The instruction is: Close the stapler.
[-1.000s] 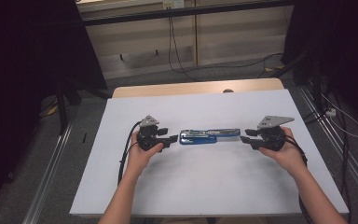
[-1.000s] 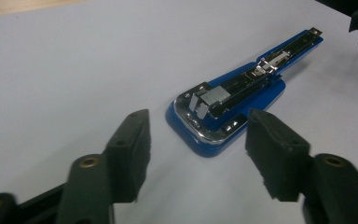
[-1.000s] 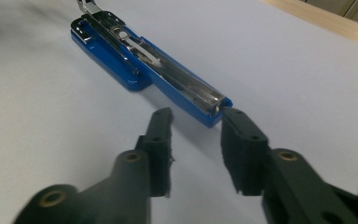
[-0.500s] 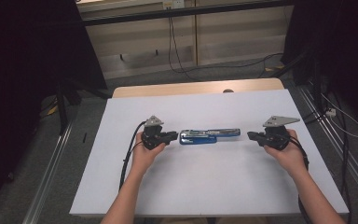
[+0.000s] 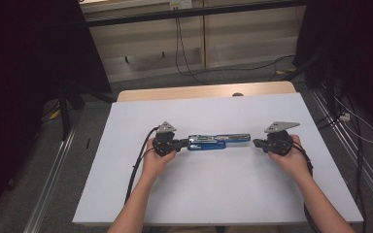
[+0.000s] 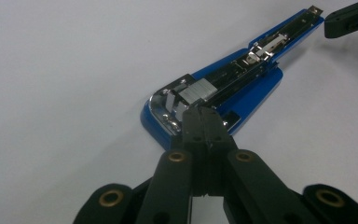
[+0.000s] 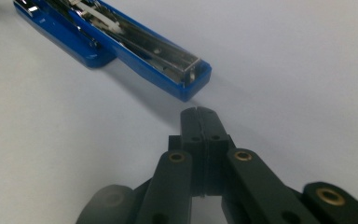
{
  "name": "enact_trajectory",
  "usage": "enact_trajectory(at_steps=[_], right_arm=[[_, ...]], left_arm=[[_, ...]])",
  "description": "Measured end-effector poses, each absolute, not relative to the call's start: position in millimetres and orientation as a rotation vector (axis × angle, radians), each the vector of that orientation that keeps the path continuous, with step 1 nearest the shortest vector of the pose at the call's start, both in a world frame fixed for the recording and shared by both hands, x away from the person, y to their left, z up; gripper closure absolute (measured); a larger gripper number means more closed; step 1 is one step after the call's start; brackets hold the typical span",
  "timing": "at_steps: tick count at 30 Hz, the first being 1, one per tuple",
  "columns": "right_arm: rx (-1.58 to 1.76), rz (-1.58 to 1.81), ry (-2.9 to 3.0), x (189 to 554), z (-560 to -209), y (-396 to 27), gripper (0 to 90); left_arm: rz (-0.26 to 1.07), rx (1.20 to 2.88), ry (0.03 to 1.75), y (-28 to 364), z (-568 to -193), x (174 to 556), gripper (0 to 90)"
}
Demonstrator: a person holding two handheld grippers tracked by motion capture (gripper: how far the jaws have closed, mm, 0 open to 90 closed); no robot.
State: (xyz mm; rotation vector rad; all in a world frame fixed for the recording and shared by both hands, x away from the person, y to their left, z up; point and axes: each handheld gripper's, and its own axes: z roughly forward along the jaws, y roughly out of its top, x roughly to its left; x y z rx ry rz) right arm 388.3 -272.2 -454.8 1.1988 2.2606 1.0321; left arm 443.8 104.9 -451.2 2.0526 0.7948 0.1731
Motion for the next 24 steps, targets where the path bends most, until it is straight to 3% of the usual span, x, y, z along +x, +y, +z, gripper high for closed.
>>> enact_trajectory(at_steps=[24], right_arm=[[1.179,1.117,2.234,398,-452,-259,90.0]], left_arm=[[0.184,2.058,0.763,94,-459,445,90.0]])
